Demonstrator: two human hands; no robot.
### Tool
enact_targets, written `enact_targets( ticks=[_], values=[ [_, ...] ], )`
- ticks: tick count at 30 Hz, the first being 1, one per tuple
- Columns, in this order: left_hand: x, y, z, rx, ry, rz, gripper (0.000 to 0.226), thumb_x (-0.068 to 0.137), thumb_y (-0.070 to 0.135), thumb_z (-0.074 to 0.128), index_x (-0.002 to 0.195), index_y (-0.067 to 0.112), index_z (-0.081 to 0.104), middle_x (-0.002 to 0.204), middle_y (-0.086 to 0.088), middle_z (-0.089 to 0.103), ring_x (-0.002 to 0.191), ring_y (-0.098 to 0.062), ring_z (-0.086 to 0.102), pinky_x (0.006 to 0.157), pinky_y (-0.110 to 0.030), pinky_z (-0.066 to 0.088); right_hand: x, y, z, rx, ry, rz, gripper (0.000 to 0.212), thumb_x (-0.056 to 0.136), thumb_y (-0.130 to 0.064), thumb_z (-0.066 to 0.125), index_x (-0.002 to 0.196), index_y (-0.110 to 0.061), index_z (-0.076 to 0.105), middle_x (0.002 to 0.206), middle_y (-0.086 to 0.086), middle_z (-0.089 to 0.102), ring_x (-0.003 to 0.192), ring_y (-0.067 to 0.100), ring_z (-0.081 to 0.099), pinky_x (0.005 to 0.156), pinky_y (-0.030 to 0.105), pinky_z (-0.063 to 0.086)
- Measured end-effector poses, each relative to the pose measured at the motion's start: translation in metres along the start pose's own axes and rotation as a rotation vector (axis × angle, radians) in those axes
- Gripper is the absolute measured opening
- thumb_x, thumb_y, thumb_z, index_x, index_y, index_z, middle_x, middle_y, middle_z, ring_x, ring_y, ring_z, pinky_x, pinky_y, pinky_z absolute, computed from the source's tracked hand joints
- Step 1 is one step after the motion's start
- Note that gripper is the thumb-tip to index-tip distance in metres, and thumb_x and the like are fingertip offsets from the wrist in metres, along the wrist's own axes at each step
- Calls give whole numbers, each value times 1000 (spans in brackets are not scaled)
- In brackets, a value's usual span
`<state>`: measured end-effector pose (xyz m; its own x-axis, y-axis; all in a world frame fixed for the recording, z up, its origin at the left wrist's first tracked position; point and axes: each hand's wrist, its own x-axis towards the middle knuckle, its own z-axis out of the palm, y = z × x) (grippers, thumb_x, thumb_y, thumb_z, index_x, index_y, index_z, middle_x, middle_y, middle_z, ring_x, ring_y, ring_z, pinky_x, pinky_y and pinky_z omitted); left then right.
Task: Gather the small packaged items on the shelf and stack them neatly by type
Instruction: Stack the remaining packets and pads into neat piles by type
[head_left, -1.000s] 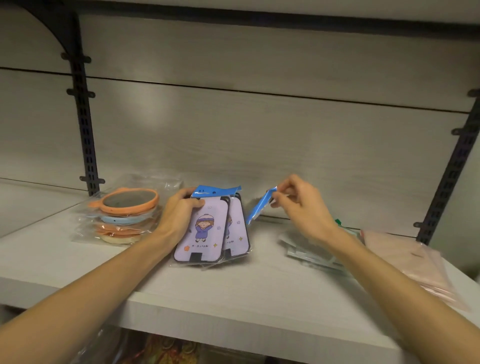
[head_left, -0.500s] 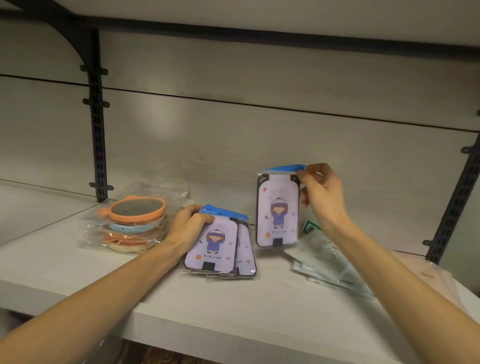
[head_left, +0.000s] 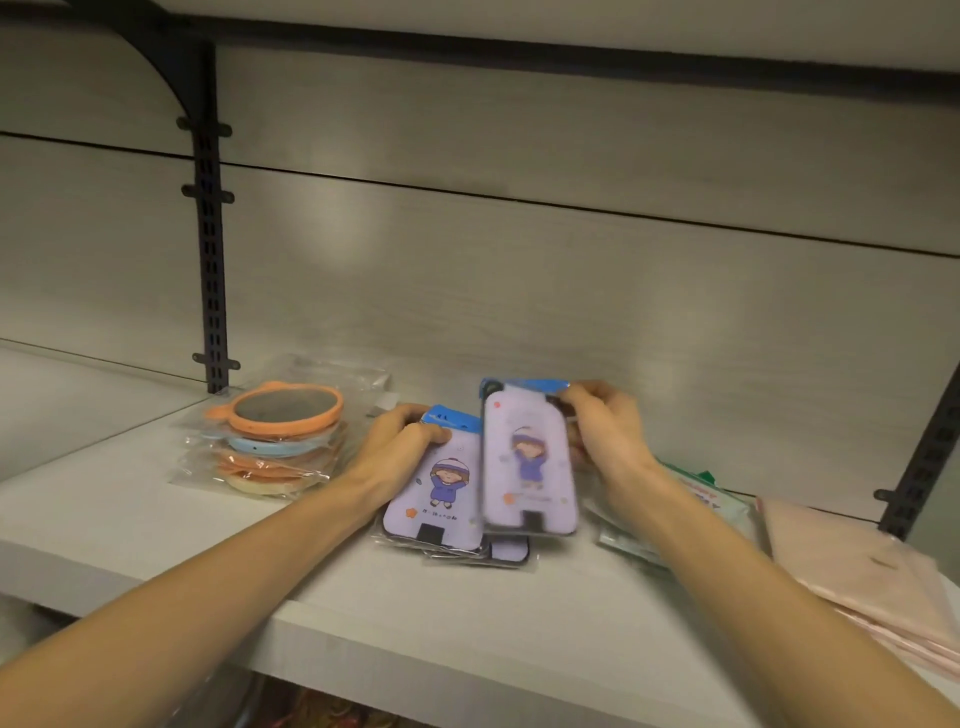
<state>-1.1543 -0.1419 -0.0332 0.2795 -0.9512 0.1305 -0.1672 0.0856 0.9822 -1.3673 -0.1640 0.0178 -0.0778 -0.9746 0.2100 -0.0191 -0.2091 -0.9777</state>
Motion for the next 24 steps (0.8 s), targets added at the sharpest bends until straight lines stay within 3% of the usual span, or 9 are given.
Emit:
enact_targets(
  ticks=[5,8,11,14,18,21,24],
  values=[
    [-6,3,1,-8,-15,31,48,75,50,66,111,18,73,109,5,73,102,-11,68,97,-36,52,0,17,13,-91,27,-56,22,92,-7,55,114,-10,53,59,6,55,38,13,44,37,23,36],
    [-4,-2,3,13,-25,42,52,70,61,71,105,24,73,108,6,72,101,-11,69,94,-34,54,-5,20,15,-115,-18,-94,29,90,2,52,116,-9,49,58,7,55,36,12,45,37,25,40],
    [0,-7,3,47,-13,47,61,57,59,77,107,26,69,110,-1,71,99,-17,70,92,-40,57,-8,24,16,-155,-55,-150,38,85,10,50,119,-7,49,77,6,62,36,12,48,37,24,40],
    [0,-7,3,49,-20,44,55,60,48,76,110,25,67,111,-4,71,98,-19,71,91,-41,58,-8,25,16,-194,-68,-185,40,85,6,57,118,-15,50,95,6,66,40,13,52,40,23,41],
    [-2,-6,1,73,-35,46,55,62,44,73,113,23,66,112,-4,70,98,-20,71,92,-43,58,-12,32,13,-436,-102,-231,44,75,-24,65,116,-31,51,101,-6,69,73,24,71,75,47,58],
    [-2,-7,1,81,-45,46,54,63,44,72,113,25,66,117,-5,67,102,-22,69,95,-45,56,-16,31,8,-587,-122,-182,43,87,-31,69,126,-22,53,118,-5,63,105,21,65,94,44,53],
    [-5,-6,1,77,-37,67,57,63,43,72,116,24,65,119,-7,66,103,-22,68,95,-44,56,-24,29,4,-573,-197,-25,61,87,-38,71,138,-15,48,127,1,57,115,21,58,100,45,51]
  ],
)
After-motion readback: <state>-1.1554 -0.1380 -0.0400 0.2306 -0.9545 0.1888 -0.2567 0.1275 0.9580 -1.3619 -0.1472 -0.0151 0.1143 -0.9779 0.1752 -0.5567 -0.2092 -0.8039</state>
